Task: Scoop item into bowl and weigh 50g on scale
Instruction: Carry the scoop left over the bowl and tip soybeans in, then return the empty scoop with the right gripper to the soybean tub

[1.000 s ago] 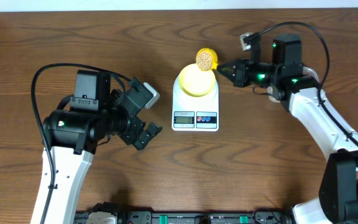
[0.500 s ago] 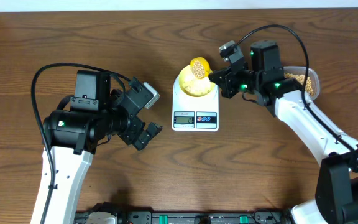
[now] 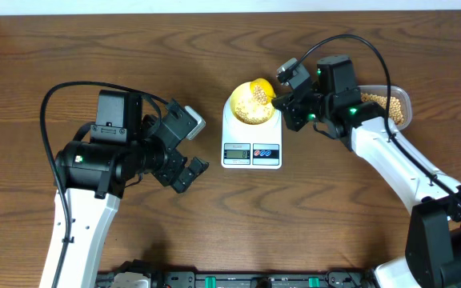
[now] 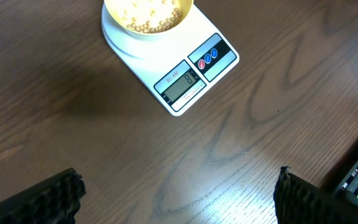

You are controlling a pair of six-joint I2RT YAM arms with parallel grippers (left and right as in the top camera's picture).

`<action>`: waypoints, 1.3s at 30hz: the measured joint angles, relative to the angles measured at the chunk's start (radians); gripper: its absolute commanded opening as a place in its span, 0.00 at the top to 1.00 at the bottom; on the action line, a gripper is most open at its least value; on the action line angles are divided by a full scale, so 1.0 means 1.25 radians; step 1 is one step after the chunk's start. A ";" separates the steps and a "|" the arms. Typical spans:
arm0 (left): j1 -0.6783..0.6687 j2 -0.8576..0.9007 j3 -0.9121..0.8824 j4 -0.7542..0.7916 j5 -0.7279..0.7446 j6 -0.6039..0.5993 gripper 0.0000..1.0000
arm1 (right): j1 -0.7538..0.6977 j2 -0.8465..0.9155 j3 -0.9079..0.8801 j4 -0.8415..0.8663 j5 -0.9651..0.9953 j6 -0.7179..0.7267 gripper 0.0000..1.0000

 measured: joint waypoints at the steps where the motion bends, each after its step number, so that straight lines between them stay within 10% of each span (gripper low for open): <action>1: 0.000 0.000 0.000 0.000 0.000 0.000 0.00 | 0.006 0.000 0.000 -0.002 0.010 -0.009 0.99; 28: 0.000 0.000 0.000 0.000 0.000 0.000 0.00 | 0.105 -0.081 0.000 0.028 0.299 -0.242 0.99; 39: 0.000 0.000 0.000 0.000 0.000 0.000 0.00 | -0.123 -0.281 0.015 -0.190 0.349 -0.175 0.99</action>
